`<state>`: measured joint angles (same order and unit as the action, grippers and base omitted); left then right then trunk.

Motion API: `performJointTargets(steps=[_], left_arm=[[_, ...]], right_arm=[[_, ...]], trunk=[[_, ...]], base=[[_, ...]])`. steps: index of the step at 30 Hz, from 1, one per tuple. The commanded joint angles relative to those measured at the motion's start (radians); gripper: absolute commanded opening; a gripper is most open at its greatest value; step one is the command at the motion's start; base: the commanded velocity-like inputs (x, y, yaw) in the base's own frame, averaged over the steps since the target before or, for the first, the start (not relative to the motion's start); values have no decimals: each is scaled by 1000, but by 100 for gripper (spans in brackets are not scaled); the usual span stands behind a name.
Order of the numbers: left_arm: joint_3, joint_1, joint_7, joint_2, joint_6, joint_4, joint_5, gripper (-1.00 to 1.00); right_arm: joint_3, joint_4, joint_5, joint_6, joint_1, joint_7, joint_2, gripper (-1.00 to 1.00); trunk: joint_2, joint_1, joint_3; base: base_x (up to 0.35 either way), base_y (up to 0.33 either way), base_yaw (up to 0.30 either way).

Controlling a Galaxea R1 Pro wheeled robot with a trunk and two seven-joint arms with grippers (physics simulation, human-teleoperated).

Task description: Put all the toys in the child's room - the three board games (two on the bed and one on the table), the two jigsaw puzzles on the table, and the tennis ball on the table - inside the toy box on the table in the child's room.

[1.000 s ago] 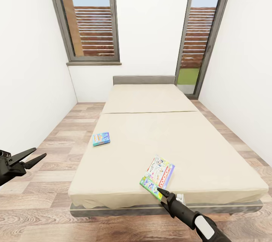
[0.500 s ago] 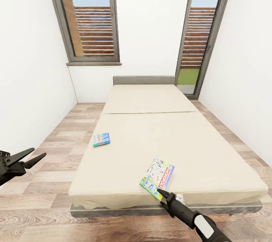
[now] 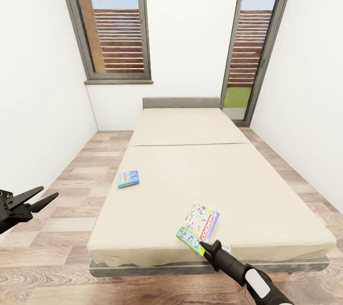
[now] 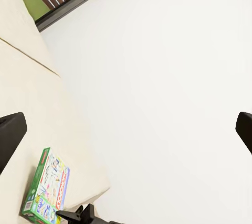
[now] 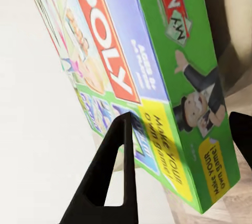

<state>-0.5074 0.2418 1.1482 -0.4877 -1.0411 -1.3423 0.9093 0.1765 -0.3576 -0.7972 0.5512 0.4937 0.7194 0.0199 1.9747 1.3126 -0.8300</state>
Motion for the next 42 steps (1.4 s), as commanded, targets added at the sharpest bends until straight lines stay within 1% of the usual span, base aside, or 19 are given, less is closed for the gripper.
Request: performJointTargets(steps=[1, 20, 21, 23, 24, 27, 35, 42], left_arm=[[0, 1, 2, 0, -5, 0, 0, 100], [0, 1, 2, 0, -5, 0, -1, 100], [0, 0, 2, 0, -5, 0, -1, 100], [0, 0, 2, 0, -5, 0, -1, 100], [0, 1, 2, 0, -5, 0, -1, 100], [0, 1, 2, 0, -5, 0, -1, 100], [0, 0, 2, 0, -5, 0, -1, 100], [0, 1, 2, 0, -5, 0, -1, 100]], right_arm=[[5, 2, 12, 0, 0, -3, 0, -100], [0, 1, 15, 3, 0, 11, 0, -100], [-2, 0, 15, 3, 0, 24, 0, -100], [-3, -1, 17, 3, 0, 40, 0, -100], [-3, -1, 19, 2, 0, 59, 0, -100], [-3, -1, 21, 1, 0, 83, 0, -100], [-5, -1, 24, 0, 0, 99, 0, -100], [-5, -1, 24, 0, 0, 100, 0, -100]], trunk=[[0, 0, -1], [0, 0, -1], [0, 0, -1], [-14, -8, 5], [-21, -12, 8], [-21, -12, 8], [-21, -12, 8], [-70, -38, 30]], base=[[0, 0, 0], [0, 0, 0], [0, 0, 0], [0, 0, 0], [0, 0, 0], [0, 0, 0], [0, 0, 0], [0, 0, 0]])
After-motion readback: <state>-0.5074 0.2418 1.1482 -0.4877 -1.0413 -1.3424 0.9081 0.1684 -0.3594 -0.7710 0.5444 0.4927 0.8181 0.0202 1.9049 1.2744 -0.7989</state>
